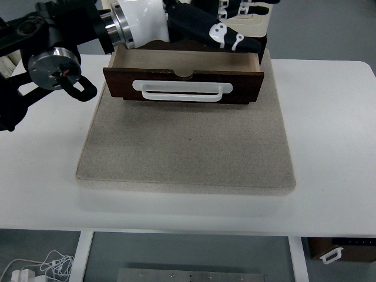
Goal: Close drawer under combined cabinet
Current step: 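Swing the left hand in over the open dark-brown drawer, then lower the left hand in front of the drawer's white handle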
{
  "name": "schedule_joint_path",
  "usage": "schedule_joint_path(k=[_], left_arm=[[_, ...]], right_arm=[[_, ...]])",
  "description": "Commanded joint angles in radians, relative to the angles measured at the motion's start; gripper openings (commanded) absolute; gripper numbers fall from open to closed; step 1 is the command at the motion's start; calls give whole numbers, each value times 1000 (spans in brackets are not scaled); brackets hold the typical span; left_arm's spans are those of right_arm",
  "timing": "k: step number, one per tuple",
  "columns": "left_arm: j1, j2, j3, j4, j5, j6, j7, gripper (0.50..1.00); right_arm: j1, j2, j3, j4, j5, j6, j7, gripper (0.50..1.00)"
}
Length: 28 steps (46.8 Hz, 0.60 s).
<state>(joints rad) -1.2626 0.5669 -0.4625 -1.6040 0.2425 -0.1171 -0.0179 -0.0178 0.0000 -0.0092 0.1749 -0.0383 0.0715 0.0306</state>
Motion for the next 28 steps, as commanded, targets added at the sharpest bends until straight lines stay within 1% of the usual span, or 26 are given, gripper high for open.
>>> schedule_joint_path(k=[1, 9, 19, 22, 25, 28], left_arm=[[-3, -7, 37, -8, 11, 2, 6, 988], [0, -22, 117, -16, 81, -7, 53, 988], [6, -50, 222, -37, 155, -21, 62, 990], [6, -53, 249, -36, 178, -24, 84, 992], [6, -48, 283, -36, 196, -53, 127, 994], [5, -41, 315, -36, 202, -122, 170, 994]], right_arm=[[-1, 0, 0, 0, 0, 1, 0, 952], [1, 0, 0, 0, 0, 1, 0, 952], [1, 0, 0, 0, 0, 1, 0, 952], [-1, 0, 0, 0, 0, 1, 0, 952], [-1, 0, 0, 0, 0, -1, 0, 952], [-1, 0, 0, 0, 0, 1, 0, 952]])
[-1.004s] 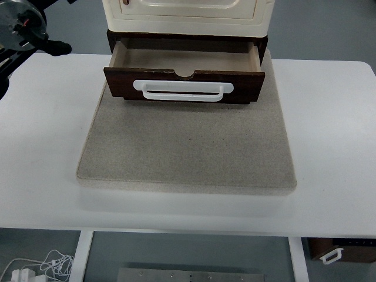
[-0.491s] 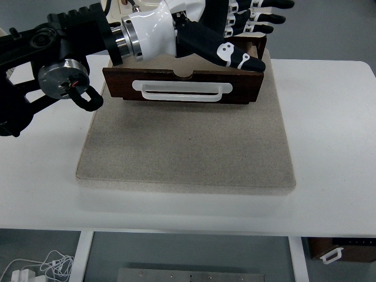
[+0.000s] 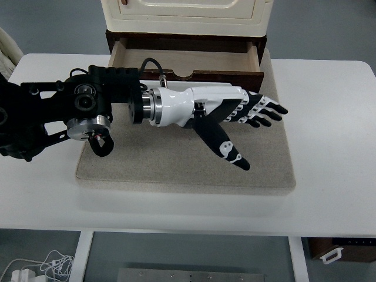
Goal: Close drawer under combined cabinet
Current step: 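Lower the left hand in front of the drawer's white handle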
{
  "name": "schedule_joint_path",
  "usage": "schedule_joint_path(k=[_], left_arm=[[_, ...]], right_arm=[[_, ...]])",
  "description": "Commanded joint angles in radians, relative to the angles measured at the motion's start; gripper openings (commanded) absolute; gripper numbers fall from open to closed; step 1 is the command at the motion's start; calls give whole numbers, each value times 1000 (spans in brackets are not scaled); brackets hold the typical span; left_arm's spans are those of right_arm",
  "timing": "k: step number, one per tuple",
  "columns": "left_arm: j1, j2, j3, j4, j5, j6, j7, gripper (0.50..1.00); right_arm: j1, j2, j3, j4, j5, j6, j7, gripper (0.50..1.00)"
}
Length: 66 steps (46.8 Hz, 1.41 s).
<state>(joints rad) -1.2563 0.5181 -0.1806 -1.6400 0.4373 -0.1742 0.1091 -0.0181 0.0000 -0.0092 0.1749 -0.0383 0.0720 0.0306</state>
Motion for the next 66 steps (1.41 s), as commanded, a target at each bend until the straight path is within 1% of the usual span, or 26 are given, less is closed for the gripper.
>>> schedule_joint_path(k=[1, 6, 10, 15, 21, 25, 32, 37, 40, 47, 53, 66], left_arm=[[-2, 10, 39, 0, 11, -83, 50, 994], [-3, 14, 58, 3, 37, -133, 95, 996], [-15, 14, 76, 5, 52, -152, 165, 996], [-43, 14, 81, 20, 52, -241, 247, 996], [-83, 14, 93, 57, 52, -314, 291, 999], [-91, 16, 104, 65, 52, -330, 311, 999], [-124, 16, 107, 88, 52, -340, 372, 999], [-153, 4, 105, 129, 52, -370, 402, 999], [-169, -3, 105, 157, 52, -375, 422, 999], [-195, -6, 110, 204, 52, -381, 435, 999], [-216, -35, 131, 258, 52, -403, 442, 999], [-222, -59, 138, 305, 58, -406, 442, 999]], right_arm=[[1, 0, 0, 0, 0, -1, 0, 952], [1, 0, 0, 0, 0, 0, 0, 952], [0, 0, 0, 0, 0, 0, 0, 952], [1, 0, 0, 0, 0, 0, 0, 952], [0, 0, 0, 0, 0, 0, 0, 952], [0, 0, 0, 0, 0, 0, 0, 952], [0, 0, 0, 0, 0, 0, 0, 952], [0, 0, 0, 0, 0, 0, 0, 952], [0, 0, 0, 0, 0, 0, 0, 952], [1, 0, 0, 0, 0, 0, 0, 952], [1, 0, 0, 0, 0, -1, 0, 952], [0, 0, 0, 0, 0, -1, 0, 952]])
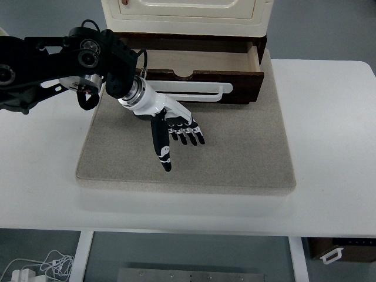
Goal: Close drawer under combined cabinet
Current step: 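Lower the left hand in front of the drawer's white handle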
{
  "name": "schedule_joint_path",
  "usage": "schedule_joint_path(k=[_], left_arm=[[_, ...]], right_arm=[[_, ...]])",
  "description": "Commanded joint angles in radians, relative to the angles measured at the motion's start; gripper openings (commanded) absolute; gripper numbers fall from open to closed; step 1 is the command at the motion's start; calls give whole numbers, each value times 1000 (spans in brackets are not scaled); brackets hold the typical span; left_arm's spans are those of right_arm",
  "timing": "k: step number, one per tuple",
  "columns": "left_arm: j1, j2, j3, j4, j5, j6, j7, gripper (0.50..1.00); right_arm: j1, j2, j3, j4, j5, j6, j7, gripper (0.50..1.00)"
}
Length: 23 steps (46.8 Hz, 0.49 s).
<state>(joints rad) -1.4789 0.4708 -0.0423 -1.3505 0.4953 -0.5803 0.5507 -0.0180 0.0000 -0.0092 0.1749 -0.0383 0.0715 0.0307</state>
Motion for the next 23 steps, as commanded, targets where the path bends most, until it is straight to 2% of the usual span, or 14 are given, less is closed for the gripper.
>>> schedule_joint_path(k=[1, 23], left_arm=[[0, -14, 1, 24, -1, 0, 0, 999], [-11, -41, -2, 99, 17, 5, -2, 999]], right_arm=[[0, 0, 0, 0, 0, 1, 0, 952], [0, 0, 0, 0, 0, 1, 0, 952]])
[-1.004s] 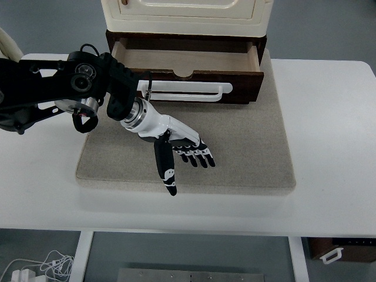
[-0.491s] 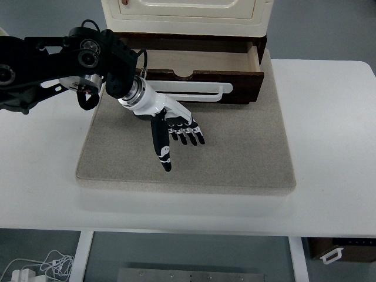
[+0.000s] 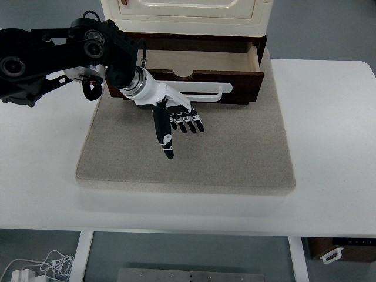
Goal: Close drawer under combined cabinet
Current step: 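Lower the left hand in front of the drawer's white handle, then push the drawer front with the left hand toward the cabinet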
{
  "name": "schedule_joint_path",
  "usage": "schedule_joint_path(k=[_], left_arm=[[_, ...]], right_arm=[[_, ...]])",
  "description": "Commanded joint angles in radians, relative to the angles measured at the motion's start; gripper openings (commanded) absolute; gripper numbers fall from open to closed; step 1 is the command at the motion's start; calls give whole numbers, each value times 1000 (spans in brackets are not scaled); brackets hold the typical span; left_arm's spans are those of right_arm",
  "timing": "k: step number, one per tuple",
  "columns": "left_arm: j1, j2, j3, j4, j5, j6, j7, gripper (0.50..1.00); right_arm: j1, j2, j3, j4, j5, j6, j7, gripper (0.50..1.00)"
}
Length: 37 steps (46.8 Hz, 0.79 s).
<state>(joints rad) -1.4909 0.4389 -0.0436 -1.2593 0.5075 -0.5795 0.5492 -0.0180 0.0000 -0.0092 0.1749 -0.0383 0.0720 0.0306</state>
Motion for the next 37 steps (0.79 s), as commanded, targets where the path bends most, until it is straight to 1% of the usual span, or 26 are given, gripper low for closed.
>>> schedule_joint_path(k=[1, 20, 30, 37], left_arm=[[4, -14, -1, 11, 6, 6, 0, 999], [14, -22, -13, 49, 23, 17, -3, 999], [8, -22, -16, 66, 22, 32, -9, 999], [8, -22, -16, 73, 22, 58, -12, 999]], right_arm=[[0, 0, 0, 0, 0, 0, 0, 952], [0, 0, 0, 0, 0, 0, 0, 952], [1, 0, 0, 0, 0, 0, 0, 952], [1, 0, 0, 0, 0, 0, 0, 952]])
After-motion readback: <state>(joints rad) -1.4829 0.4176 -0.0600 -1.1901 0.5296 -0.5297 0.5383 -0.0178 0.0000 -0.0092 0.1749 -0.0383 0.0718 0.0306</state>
